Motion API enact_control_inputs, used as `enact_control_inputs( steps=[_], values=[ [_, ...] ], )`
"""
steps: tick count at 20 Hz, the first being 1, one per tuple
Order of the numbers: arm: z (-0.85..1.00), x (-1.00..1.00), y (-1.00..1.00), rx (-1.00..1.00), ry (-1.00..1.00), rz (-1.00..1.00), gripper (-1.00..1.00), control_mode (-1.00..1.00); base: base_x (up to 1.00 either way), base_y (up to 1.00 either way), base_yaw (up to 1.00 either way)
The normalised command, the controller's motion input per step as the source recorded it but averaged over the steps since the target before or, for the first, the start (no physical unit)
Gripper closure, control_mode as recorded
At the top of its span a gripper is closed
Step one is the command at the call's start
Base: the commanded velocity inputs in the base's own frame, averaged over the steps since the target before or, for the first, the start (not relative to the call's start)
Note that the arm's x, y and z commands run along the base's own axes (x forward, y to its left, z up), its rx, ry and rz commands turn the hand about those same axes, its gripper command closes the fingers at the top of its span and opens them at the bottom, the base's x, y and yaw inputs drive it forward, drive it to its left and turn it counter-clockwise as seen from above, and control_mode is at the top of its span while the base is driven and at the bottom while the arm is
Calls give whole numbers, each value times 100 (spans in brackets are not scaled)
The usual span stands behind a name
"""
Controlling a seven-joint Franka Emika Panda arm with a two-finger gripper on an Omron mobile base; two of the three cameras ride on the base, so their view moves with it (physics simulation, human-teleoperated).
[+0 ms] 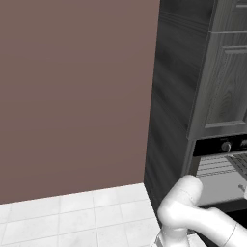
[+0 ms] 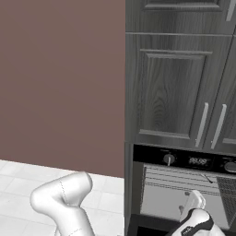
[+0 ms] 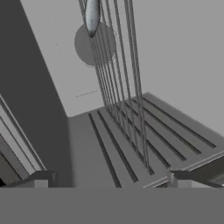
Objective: Take the fish from the oven and place it on the plate on the counter.
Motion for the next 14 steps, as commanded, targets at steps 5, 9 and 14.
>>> enact_control_inputs(
  steps=[5, 9, 14],
  values=[
    [-49, 38, 0, 0, -8, 0, -100, -100, 0, 0, 0],
    [-34, 43, -7, 0, -5, 0, -100, -100, 0, 0, 0],
    [-24, 30, -22, 0, -1, 0, -100, -100, 0, 0, 0]
  ],
)
